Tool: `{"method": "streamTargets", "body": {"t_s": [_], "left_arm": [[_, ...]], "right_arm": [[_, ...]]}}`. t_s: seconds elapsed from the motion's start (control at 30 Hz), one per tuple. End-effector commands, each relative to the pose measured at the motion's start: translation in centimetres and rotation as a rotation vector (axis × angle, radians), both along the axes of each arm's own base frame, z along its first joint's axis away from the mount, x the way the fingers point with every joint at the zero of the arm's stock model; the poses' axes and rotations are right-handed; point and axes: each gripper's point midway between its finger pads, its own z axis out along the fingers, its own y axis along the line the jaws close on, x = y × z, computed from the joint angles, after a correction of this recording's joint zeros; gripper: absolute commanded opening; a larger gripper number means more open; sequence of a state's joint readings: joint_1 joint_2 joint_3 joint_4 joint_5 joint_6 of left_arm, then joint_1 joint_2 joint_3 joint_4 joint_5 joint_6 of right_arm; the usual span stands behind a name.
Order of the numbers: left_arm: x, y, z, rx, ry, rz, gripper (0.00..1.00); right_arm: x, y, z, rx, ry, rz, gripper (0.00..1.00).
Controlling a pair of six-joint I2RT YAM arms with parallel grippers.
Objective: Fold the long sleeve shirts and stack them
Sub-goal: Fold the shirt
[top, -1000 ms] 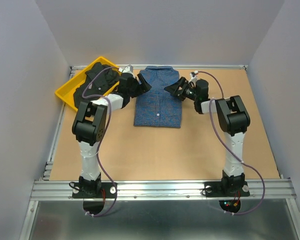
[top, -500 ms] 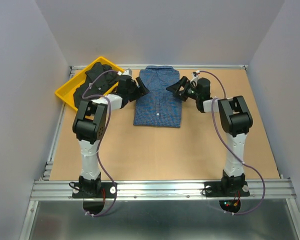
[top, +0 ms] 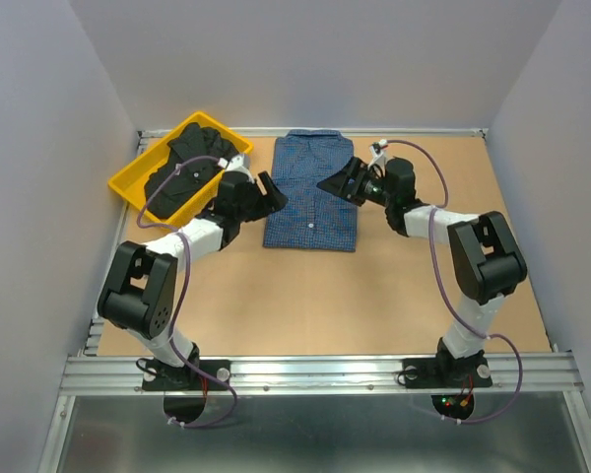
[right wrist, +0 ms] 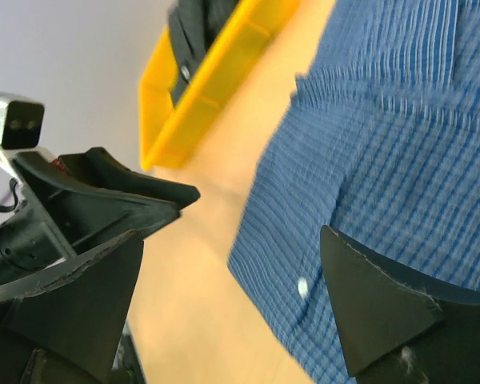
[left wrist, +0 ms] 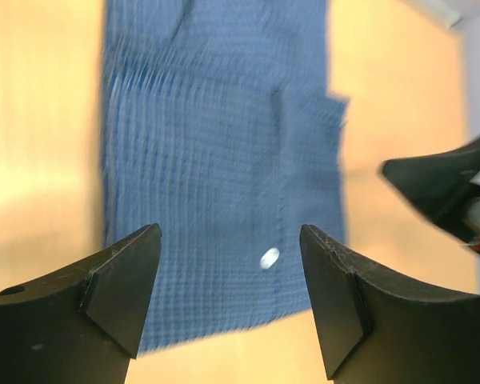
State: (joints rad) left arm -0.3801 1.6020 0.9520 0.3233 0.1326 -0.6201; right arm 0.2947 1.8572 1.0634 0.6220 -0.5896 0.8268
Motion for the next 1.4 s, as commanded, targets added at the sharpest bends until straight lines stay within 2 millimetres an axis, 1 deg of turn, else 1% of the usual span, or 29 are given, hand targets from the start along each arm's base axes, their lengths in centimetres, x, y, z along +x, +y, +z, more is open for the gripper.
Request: {"method": "streamTargets", "body": {"t_s": [0.0,0.03,0.07,0.1,0.13,0.3,0.4,0.47,0.5,0.57,0.6,0.63,0.67,0.7,0.73,0.77,0.8,0.83,0.87,0.9,0.93,0.97,1.03,1.07,1.1,1.17,1.2,1.23,1.37], "left_arm": [[-3.1,1.5,-3.6,0.069,0.084,0.033,0.81],[-3.6,1.9,-4.5,0.084,0.111,0.043,0.8],[-4.1,2.3,-5.3,0.094,0.134,0.051,0.8],[-4.7,2.7,-6.2,0.107,0.154,0.062,0.79],[-5.0,2.9,-6.6,0.11,0.162,0.069,0.77],[-5.7,3.3,-8.6,0.122,0.199,0.082,0.64],[-5.7,3.2,-9.7,0.134,0.226,0.082,0.61],[-5.7,3.0,-10.4,0.132,0.244,0.074,0.48],[-6.1,2.6,-11.0,0.133,0.263,0.061,0.4],[-6.8,1.8,-11.6,0.121,0.286,0.042,0.33],[-7.5,1.4,-12.2,0.117,0.308,0.033,0.3],[-8.3,0.1,-12.2,0.096,0.316,-0.008,0.22],[-9.3,-0.6,-12.6,0.067,0.343,-0.008,0.2],[-10.0,-1.3,-12.6,0.048,0.353,-0.02,0.11],[-11.5,-3.4,-12.6,0.032,0.35,-0.065,0.06],[-12.6,-4.5,-12.4,0.005,0.362,-0.077,0.0],[-14.4,-5.8,-12.4,-0.053,0.397,-0.07,0.0],[-16.6,-8.9,-11.2,-0.117,0.379,-0.134,0.0],[-18.3,-10.6,-10.7,-0.157,0.389,-0.164,0.0],[-19.8,-12.2,-10.1,-0.229,0.424,-0.161,0.01],[-20.7,-13.8,-9.1,-0.267,0.407,-0.192,0.04],[-23.5,-15.9,-8.7,-0.265,0.416,-0.267,0.07],[-25.0,-18.2,-7.4,-0.275,0.396,-0.315,0.2],[-24.7,-18.3,-7.1,-0.27,0.385,-0.311,0.24],[-24.7,-18.6,-5.9,-0.278,0.362,-0.318,0.28],[-23.8,-17.7,-5.4,-0.234,0.319,-0.276,0.45],[-23.3,-17.8,-3.6,-0.245,0.28,-0.273,0.53],[-22.9,-16.7,-4.1,-0.175,0.265,-0.247,0.64],[-21.1,-14.6,-1.9,-0.056,0.167,-0.188,0.66]], "right_arm": [[-2.7,-0.8,-2.1,-0.159,0.001,-0.048,0.95],[-3.1,-1.0,-2.3,-0.189,0.002,-0.055,0.95],[-4.1,-1.5,-3.7,-0.25,0.039,-0.053,0.95],[-4.7,-1.8,-3.5,-0.284,0.039,-0.074,0.95],[-5.8,-2.1,-4.4,-0.318,0.067,-0.068,0.95],[-9.6,-3.9,-4.8,-0.355,0.079,-0.092,0.95],[-12.0,-4.7,-4.9,-0.346,0.084,-0.092,0.95],[-13.2,-5.3,-4.8,-0.343,0.082,-0.097,0.95],[-13.5,-5.6,-4.6,-0.345,0.078,-0.105,0.95],[-14.3,-6.2,-5.1,-0.363,0.09,-0.116,0.95],[-14.5,-6.5,-3.9,-0.356,0.058,-0.129,0.95],[-14.5,-7.0,-3.8,-0.368,0.051,-0.154,0.95],[-14.8,-7.5,-3.1,-0.374,0.03,-0.174,0.95],[-14.5,-8.3,-2.8,-0.395,0.021,-0.22,0.95],[-14.7,-9.0,-2.8,-0.415,0.023,-0.242,0.95],[-14.7,-9.6,-2.5,-0.428,0.019,-0.272,0.95],[-14.7,-10.2,-1.4,-0.435,-0.014,-0.302,0.95],[-14.3,-11.2,-0.9,-0.454,-0.028,-0.362,0.95],[-14.7,-11.9,-1.3,-0.486,-0.012,-0.374,0.95],[-14.3,-13.3,-0.2,-0.501,-0.035,-0.455,0.96],[-14.3,-13.8,-0.1,-0.516,-0.036,-0.48,0.96],[-14.4,-14.3,-0.1,-0.528,-0.029,-0.502,0.97],[-14.3,-15.2,0.1,-0.541,-0.026,-0.546,0.97],[-14.4,-15.2,0.1,-0.54,-0.022,-0.55,0.97],[-14.4,-15.2,0.0,-0.541,-0.016,-0.546,0.97],[-14.5,-14.9,-0.7,-0.551,-0.001,-0.524,0.97],[-14.5,-14.8,-0.9,-0.553,0.005,-0.517,0.97],[-14.6,-14.5,-1.1,-0.551,0.011,-0.498,0.97],[-14.7,-14.0,-2.7,-0.564,0.057,-0.468,0.97]]}}
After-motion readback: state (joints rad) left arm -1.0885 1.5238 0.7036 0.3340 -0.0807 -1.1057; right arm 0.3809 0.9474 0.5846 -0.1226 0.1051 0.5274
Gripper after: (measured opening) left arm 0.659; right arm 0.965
